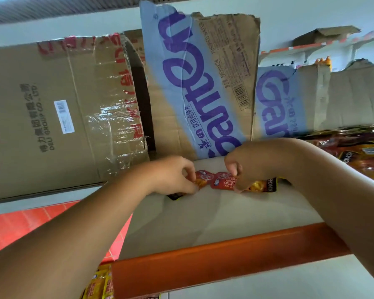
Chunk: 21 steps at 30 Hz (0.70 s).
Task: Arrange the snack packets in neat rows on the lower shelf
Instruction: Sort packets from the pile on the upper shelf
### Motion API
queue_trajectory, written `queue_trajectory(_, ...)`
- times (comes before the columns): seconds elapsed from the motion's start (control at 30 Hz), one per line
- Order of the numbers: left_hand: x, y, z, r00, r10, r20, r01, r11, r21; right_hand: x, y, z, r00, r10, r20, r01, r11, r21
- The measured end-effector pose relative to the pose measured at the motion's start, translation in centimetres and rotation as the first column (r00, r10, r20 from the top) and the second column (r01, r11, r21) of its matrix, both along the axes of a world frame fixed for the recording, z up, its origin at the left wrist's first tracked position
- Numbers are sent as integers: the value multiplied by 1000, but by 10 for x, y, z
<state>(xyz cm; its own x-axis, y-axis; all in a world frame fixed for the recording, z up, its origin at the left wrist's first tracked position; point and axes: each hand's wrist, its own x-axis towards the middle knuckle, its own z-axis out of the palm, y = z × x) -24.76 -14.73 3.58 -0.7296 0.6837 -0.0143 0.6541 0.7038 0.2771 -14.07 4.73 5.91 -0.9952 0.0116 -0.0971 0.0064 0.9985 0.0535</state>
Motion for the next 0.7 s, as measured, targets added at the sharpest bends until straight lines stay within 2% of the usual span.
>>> queue_trajectory(0.13, 3, -22, -10, 999, -14, 33, 10, 992, 126, 1, -2, 2, 999, -13, 31, 13, 1000, -3)
queue_trajectory(0.4, 16, -52, -11, 999, -7, 44, 1, 990, 139, 6, -21, 3, 995, -53, 80, 45, 994, 96)
queue_trajectory(0.7, 24, -98, -21, 1000, -5, -5, 6, 975, 221, 30, -73, -10, 995, -82, -53, 81, 996, -26)
